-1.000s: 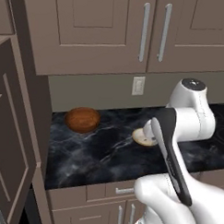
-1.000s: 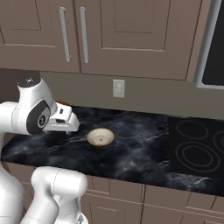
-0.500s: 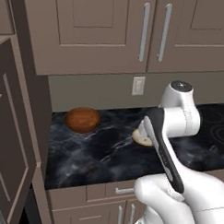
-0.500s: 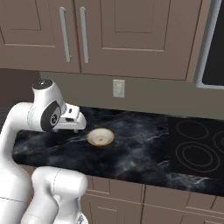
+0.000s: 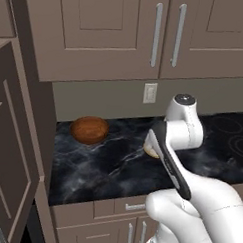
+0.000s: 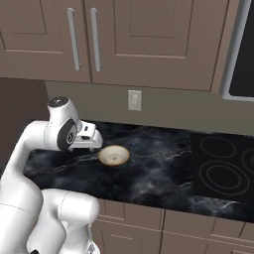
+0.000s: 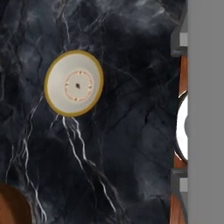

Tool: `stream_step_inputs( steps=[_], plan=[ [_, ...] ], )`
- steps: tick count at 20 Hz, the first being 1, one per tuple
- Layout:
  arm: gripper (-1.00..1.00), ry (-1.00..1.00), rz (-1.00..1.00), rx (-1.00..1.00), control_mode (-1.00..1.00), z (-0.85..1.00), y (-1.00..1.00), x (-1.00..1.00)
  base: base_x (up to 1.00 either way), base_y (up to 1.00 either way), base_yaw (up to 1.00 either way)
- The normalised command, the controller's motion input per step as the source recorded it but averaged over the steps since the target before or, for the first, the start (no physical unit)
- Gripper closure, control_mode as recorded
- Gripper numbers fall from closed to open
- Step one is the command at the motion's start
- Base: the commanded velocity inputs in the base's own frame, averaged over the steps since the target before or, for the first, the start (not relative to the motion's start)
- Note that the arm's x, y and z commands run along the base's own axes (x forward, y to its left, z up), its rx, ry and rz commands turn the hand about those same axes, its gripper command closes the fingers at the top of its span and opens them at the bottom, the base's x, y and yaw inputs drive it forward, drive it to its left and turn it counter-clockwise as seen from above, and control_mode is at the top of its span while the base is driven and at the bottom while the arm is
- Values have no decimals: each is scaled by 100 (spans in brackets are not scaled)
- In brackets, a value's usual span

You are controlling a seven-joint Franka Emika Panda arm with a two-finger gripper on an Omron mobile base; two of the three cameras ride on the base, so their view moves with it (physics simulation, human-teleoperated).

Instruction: Pick up the bowls on the counter and stack them on top of one another in the open cabinet. Place the smaller bowl on top of the larger bowl.

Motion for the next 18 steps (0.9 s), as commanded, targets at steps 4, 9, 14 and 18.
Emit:
stream_step_inputs(
  steps=[4, 9, 14, 18],
  plan=[
    [-100, 0, 0, -1, -100, -35, -3, 34, 0, 0, 0],
    [-100, 0, 0, -4, -100, -26, -7, 30, 0, 0, 0],
    [-100, 0, 0, -4, -100, -22, -6, 32, 0, 0, 0],
    [-100, 0, -1, -6, -100, -21, 0, 33, 0, 0, 0]
  ],
)
